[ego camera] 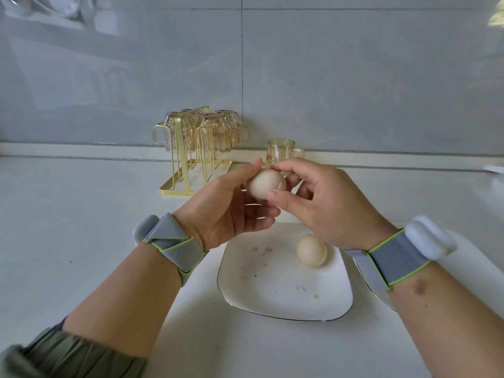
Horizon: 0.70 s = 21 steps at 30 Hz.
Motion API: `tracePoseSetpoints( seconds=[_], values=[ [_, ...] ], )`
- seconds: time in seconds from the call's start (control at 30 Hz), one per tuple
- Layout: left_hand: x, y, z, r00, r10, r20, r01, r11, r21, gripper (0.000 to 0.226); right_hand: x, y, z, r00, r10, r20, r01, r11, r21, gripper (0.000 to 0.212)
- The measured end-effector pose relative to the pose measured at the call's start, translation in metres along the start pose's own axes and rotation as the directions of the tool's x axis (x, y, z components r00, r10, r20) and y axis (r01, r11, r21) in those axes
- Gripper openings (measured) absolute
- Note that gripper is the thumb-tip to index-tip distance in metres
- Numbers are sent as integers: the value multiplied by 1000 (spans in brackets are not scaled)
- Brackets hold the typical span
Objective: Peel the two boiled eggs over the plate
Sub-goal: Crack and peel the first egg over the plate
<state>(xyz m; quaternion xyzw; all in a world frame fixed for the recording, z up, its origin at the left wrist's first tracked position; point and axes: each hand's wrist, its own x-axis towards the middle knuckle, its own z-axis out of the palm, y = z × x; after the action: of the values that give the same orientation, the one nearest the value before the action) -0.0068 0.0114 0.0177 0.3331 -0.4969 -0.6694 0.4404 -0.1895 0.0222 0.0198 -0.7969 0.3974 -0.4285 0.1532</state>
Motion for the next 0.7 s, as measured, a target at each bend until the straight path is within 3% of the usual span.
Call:
tracePoseSetpoints(
  seconds=[0.27,0.4,0.57,0.7],
  values=[
    [1,2,0,997,18,-76,-27,991,-129,29,1,2,-1,1000,10,-13,-9,997,73,33],
    [1,0,0,996,55,-66,-59,996,-69,22,0,3,-1,1000,22,-22,-20,996,87,28],
    [0,-1,1,996,89,16,-89,996,23,32,1,4,-1,998,44,-48,-38,993,107,24],
    [0,-3,0,993,106,58,-109,993,54,20,1,2,-3,998,24,-56,-18,995,93,24]
  ],
)
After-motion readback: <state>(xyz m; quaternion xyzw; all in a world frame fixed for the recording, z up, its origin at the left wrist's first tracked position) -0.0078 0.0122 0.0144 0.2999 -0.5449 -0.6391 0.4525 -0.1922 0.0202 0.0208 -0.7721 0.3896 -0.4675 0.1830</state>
